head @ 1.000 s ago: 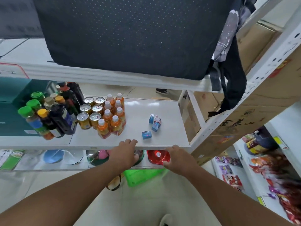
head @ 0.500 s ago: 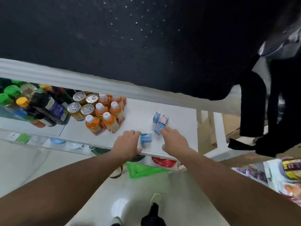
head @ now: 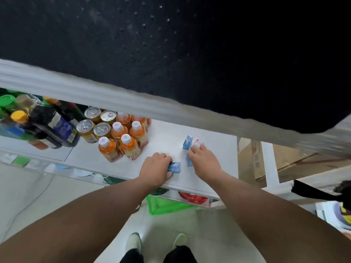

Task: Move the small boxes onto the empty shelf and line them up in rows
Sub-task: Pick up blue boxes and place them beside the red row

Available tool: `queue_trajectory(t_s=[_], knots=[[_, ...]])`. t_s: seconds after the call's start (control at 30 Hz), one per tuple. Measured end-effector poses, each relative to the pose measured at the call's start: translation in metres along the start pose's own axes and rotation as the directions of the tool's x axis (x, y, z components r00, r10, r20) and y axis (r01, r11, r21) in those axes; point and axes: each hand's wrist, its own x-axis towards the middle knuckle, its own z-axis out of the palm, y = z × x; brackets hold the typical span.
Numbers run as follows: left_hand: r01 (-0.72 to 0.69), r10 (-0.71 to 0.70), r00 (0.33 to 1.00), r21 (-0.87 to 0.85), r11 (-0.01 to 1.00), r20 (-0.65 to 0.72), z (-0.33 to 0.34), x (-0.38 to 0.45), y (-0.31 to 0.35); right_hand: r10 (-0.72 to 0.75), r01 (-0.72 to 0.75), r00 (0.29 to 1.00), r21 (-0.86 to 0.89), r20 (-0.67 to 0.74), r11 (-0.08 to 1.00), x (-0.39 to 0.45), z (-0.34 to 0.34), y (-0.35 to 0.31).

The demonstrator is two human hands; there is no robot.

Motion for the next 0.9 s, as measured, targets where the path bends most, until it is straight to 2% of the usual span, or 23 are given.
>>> queue_trajectory(t_s=[0.1,0.23,0.47,0.63,0.8,0.9], knots=[[0.003,-0.003,1.0,-0.01,1.0,-0.015,-0.005,-0.007,-0.002,0.047,-0.046,0.999,0.066,-0.01,0.997,-0.013,0.003,-0.001],[0.026,-0.028,0.999,-0.048,0.999,-0.034,-0.039,-0.021,-0.002,0.118,-0.117,0.993,0.215,0.009,0.97,-0.037,-0.026,-0.009],[0.0,-0.004,0.998,-0.064,0.998,-0.055,-0.116,-0.039,0.005,0.218,-0.201,0.976,0.293,-0.025,0.935,-0.061,-0.087,-0.016],[-0.054,0.049,0.997,-0.072,0.996,-0.066,-0.116,-0.06,0.002,0.272,-0.241,0.962,0.362,-0.036,0.9,-0.09,-0.089,-0.036],[-0.169,0.167,0.984,-0.043,0.985,-0.055,-0.101,-0.073,0.003,0.416,-0.369,0.909,0.393,-0.036,0.842,-0.142,-0.083,-0.063],[-0.26,0.263,0.965,-0.153,0.953,-0.003,-0.093,-0.079,0.007,0.492,-0.452,0.87,0.411,0.01,0.791,-0.18,-0.077,-0.085]])
